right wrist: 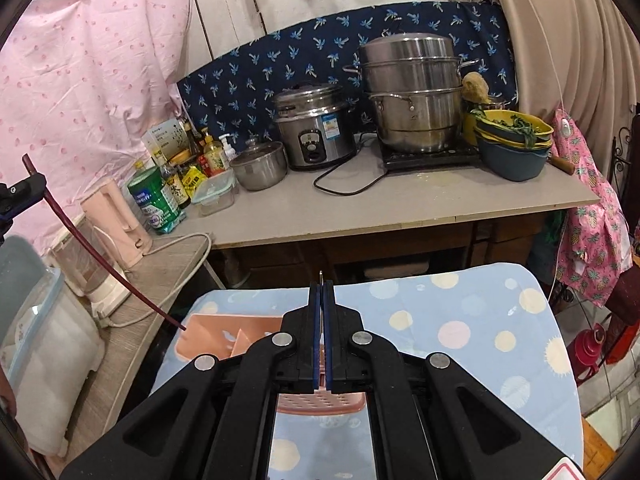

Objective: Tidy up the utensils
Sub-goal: 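Lift the chopstick and spoon with both tools and carry them over the pink basket, then open both tools to drop the chopstick and spoon into the basket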

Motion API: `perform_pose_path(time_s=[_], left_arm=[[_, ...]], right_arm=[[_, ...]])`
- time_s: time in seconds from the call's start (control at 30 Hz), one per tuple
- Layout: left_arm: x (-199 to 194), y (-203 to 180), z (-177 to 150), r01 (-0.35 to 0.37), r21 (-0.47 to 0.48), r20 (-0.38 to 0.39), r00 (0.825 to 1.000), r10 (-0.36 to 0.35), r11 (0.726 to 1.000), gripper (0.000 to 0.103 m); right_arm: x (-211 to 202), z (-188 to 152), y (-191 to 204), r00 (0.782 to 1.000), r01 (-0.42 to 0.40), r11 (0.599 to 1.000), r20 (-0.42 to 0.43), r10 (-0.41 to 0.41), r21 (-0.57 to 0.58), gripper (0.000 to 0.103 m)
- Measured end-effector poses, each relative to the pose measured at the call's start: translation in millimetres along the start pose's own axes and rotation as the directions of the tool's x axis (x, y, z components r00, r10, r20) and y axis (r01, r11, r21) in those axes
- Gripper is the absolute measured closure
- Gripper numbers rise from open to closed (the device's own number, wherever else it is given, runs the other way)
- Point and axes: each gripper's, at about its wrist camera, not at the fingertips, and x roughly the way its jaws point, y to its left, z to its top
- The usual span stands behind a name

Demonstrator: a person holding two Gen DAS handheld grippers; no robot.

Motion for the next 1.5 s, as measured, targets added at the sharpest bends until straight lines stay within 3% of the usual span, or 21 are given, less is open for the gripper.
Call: perform_pose_path(time_s=[0.27,0.43,0.53,0.6,0.63,0.97,1.1,1.5], left_arm=[[47.5,2.5,-36.6,-0.027,0.017,-0.103,0.994,0.029,0.999,0.096],[65.4,5.5,-52.3,-0.048,0.030,-0.158,0.986,0.052,0.998,0.095],[62.7,7.7,-57.7,-0.063,0.035,-0.149,0.987,0.067,0.997,0.087],[58.5,9.2,-60.0,-0.073,0.033,-0.144,0.987,0.077,0.997,0.068],[55.5,9.9,-61.2,-0.076,0.031,-0.139,0.987,0.080,0.997,0.065],[10.8,16.0,-95.8,-0.121,0.088,-0.155,0.979,0.133,0.989,0.060],[-7.0,21.6,-119.8,-0.124,0.105,-0.191,0.971,0.143,0.987,0.060],[-53.5,38.4,-210.5,-0.124,0.160,-0.297,0.940,0.168,0.979,0.060]], right_arm=[[44.9,-17.6,-1.1,0.997,0.023,0.999,-0.078,-0.025,-0.025,0.101],[52.1,-26.9,-5.9,0.996,0.025,1.000,-0.088,-0.026,-0.016,0.098],[46.4,-30.1,-7.6,0.996,0.022,1.000,-0.081,-0.023,-0.011,0.093],[38.4,-31.2,-9.2,0.997,0.019,1.000,-0.071,-0.019,-0.003,0.087],[34.0,-31.7,-9.8,0.998,0.016,1.000,-0.064,-0.016,0.000,0.084],[-26.9,-62.9,-7.1,0.999,-0.022,1.000,-0.033,0.023,0.018,0.072],[-52.6,-88.9,-4.4,0.999,-0.035,0.999,-0.042,0.035,0.017,0.071],[-104.1,-179.0,-1.8,0.994,0.028,0.999,-0.103,-0.031,-0.031,0.071]])
